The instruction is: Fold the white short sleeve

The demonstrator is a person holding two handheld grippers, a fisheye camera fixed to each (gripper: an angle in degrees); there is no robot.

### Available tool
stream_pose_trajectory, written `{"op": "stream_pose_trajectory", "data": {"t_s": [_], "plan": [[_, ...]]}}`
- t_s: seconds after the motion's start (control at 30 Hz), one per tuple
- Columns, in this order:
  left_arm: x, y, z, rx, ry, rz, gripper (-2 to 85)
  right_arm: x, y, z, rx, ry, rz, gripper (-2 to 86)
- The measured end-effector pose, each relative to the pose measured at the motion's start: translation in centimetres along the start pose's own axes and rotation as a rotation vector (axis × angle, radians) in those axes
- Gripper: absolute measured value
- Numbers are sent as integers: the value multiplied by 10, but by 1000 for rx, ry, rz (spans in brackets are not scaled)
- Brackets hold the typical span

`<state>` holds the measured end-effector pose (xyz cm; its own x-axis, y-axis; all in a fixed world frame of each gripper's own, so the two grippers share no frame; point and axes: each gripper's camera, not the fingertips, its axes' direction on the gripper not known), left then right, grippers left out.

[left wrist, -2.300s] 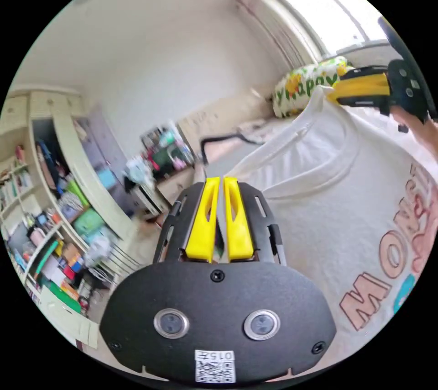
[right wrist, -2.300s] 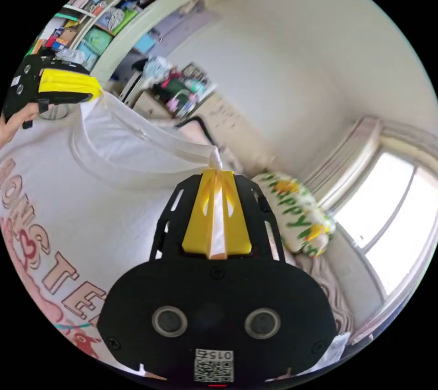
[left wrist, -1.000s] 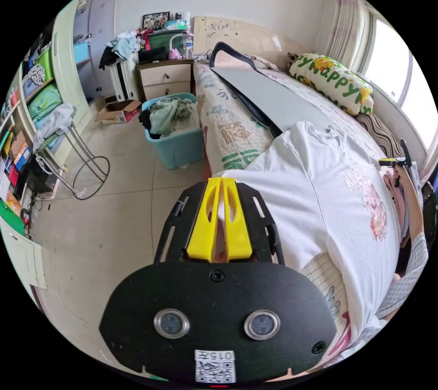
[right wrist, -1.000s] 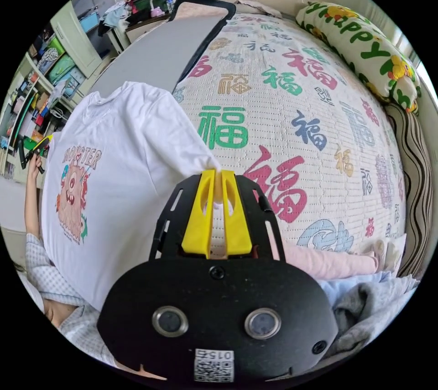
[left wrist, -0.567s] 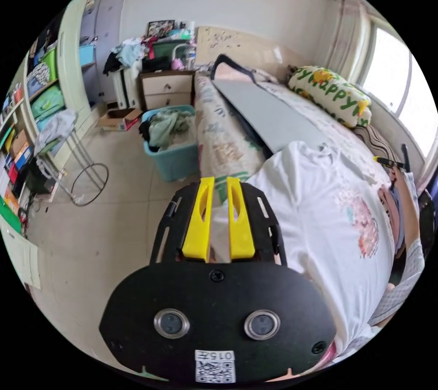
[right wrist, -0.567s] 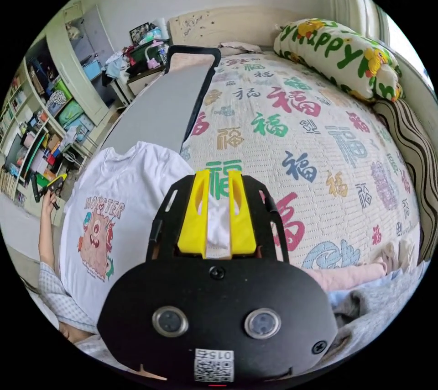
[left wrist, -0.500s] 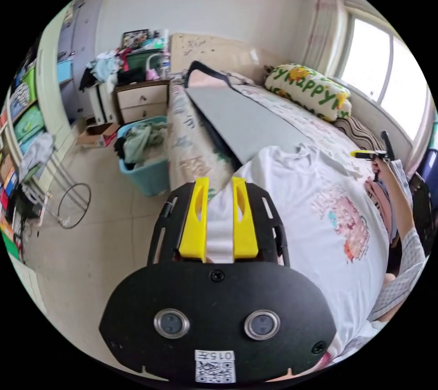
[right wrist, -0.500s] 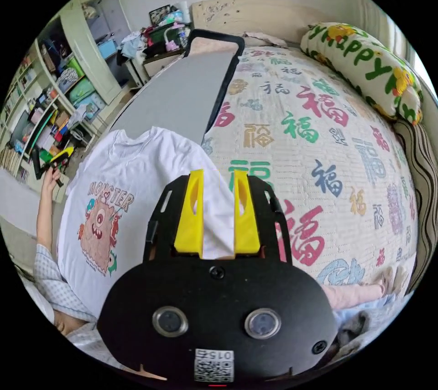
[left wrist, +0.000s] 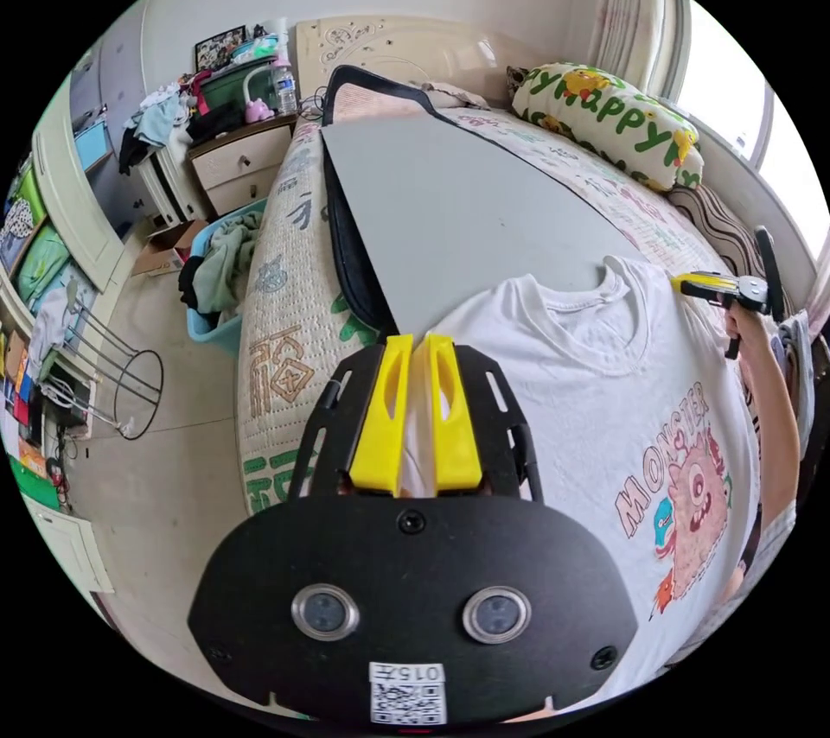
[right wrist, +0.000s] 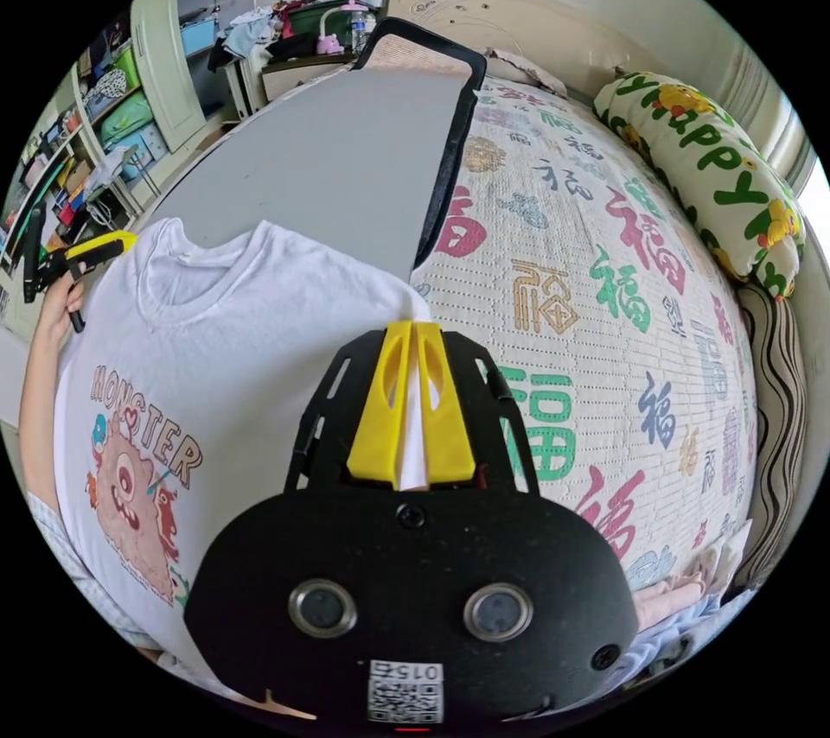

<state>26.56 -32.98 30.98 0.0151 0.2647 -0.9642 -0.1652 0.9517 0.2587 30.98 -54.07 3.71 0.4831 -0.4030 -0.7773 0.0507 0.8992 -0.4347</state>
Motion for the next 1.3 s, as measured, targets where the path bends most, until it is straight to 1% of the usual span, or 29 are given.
{"op": "stream_pose_trajectory", "data": {"t_s": [0.13, 0.23, 0.3, 0.33, 0.37, 0.4, 0.43, 0.5, 0.57, 0.6, 0.67, 0.7, 0.77, 0.8, 0.87, 0.93, 1.0, 1.03, 1.07, 1.1, 1.17, 1.3], "plan": [[15, -3, -3, 3, -72, 26, 41, -1, 12, -3, 5, -7, -9, 13], [18, -1, -15, 19, -95, 22, 72, 17, 36, -30, 43, -42, 0, 54], [17, 6, -34, 89, -98, -14, 83, 33, 62, -53, 89, -3, 7, 63], [21, 12, -50, 170, -85, -26, 84, 44, 80, -67, 104, 45, 21, 64], [32, 16, -66, 239, -54, -10, 82, 55, 101, -81, 123, 72, 46, 64], [39, 17, -72, 264, -34, 5, 80, 61, 111, -87, 134, 71, 63, 64], [60, 15, -82, 296, 14, 52, 75, 72, 131, -97, 167, 40, 100, 65], [102, 6, -89, 304, 95, 145, 73, 88, 157, -107, 215, -65, 151, 69], [181, -11, -90, 274, 165, 306, 83, 104, 184, -110, 263, -169, 188, 78], [203, -15, -90, 270, 171, 346, 87, 106, 189, -109, 272, -174, 200, 78], [296, -24, -84, 245, 221, 550, 98, 116, 202, -102, 226, -149, 226, 82], [318, -26, -81, 234, 234, 599, 99, 119, 204, -100, 212, -150, 246, 84], [401, -31, -64, 186, 260, 767, 102, 120, 209, -103, 199, -159, 241, 95], [418, -33, -59, 173, 261, 786, 103, 120, 211, -105, 202, -153, 235, 96], [463, -50, -35, 115, 336, 759, 104, 122, 219, -111, 223, -136, 243, 98], [487, -66, -13, 36, 397, 732, 107, 126, 224, -115, 237, -134, 257, 99], [504, -75, 9, -37, 395, 730, 99, 127, 228, -118, 240, -123, 257, 99], [511, -78, 21, -88, 393, 731, 85, 129, 230, -120, 241, -117, 260, 98], [511, -81, 27, -99, 384, 704, 38, 130, 232, -121, 239, -114, 266, 98], [509, -83, 28, -89, 380, 678, 15, 131, 233, -121, 238, -113, 268, 98], [492, -89, 21, -13, 391, 590, 1, 132, 236, -124, 243, -111, 267, 97], [468, -90, 7, 56, 398, 535, 1, 134, 241, -128, 248, -117, 260, 97]]}}
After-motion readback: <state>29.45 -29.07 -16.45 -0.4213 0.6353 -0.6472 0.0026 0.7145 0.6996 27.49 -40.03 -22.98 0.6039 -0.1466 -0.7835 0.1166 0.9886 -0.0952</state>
